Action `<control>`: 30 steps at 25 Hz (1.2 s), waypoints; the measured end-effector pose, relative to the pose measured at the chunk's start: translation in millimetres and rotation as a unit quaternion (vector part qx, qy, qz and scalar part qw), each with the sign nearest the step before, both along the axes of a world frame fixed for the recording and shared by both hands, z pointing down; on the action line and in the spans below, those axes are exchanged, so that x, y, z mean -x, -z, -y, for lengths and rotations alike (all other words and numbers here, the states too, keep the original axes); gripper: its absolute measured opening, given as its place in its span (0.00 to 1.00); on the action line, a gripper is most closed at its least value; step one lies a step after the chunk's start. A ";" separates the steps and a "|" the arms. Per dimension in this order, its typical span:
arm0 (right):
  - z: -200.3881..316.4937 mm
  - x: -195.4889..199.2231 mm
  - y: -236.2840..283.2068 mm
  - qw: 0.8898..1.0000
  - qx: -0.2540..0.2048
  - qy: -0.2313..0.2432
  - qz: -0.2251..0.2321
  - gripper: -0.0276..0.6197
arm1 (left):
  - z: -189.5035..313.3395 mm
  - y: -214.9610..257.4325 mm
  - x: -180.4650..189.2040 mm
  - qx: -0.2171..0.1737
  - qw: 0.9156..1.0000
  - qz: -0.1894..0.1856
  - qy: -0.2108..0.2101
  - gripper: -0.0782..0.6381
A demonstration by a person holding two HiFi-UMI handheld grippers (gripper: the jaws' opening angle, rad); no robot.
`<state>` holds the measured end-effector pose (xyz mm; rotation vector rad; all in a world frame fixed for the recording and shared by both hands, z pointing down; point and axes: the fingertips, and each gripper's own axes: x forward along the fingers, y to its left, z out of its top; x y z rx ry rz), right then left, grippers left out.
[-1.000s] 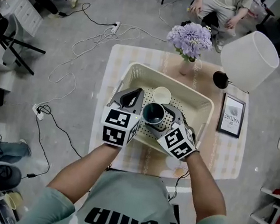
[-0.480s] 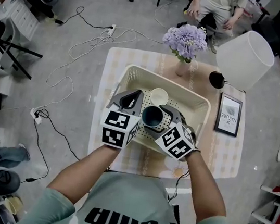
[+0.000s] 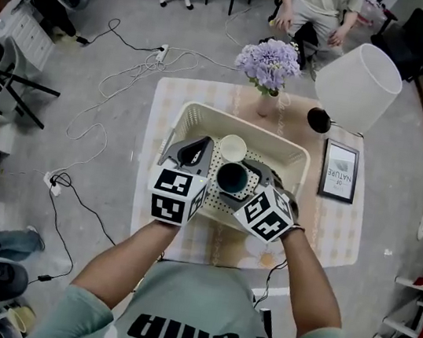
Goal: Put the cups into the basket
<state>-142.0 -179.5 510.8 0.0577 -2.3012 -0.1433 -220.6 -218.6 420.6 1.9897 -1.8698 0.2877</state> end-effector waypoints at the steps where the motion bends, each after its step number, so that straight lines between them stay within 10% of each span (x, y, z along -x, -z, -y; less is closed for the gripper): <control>1: -0.2 -0.1 3.2 1.000 0.000 0.001 0.003 0.62 | 0.0 1.5 -0.9 -0.002 1.000 0.001 -0.001 0.11; 15: 4.7 -17.2 96.1 0.988 0.001 -0.097 0.119 0.61 | -16.6 37.8 -34.3 -0.040 0.999 0.008 -0.020 0.11; 26: 0.7 -93.4 112.1 0.952 -0.011 -0.256 0.166 0.61 | -25.0 41.9 -101.0 -0.050 0.995 0.011 -0.083 0.11; 30: 6.1 -137.8 109.2 0.931 -0.032 -0.323 0.167 0.32 | -24.8 40.2 -135.6 -0.050 0.991 0.011 -0.120 0.11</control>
